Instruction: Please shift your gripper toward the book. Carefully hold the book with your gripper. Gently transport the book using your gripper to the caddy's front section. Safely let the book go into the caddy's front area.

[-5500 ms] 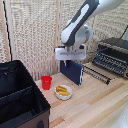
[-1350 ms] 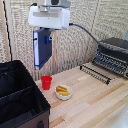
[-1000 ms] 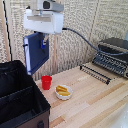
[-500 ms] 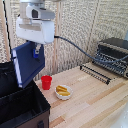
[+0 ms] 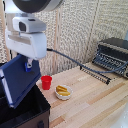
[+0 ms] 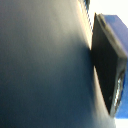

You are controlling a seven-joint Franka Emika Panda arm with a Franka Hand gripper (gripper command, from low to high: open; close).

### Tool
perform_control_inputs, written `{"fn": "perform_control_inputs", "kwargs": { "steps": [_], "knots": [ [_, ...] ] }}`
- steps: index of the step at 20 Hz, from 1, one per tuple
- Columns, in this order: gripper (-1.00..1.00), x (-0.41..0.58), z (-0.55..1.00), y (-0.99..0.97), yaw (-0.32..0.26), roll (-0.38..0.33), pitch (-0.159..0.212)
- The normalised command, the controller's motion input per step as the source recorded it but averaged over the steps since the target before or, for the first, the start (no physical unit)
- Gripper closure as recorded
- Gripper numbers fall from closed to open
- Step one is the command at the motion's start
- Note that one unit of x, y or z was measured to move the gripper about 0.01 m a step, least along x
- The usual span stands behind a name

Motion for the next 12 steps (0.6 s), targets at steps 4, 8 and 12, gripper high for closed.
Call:
{"fn": "perform_control_inputs", "kwargs": {
  "steps": [4,8,12],
  "knots": [
    [1.0,0.0,-0.01,0.39,-0.288,0.0,0.002],
    [1.0,0.0,-0.03,0.43,-0.267,0.0,0.017],
    [1.0,0.0,-0.11,0.45,-0.27,0.0,0.0]
  ]
}}
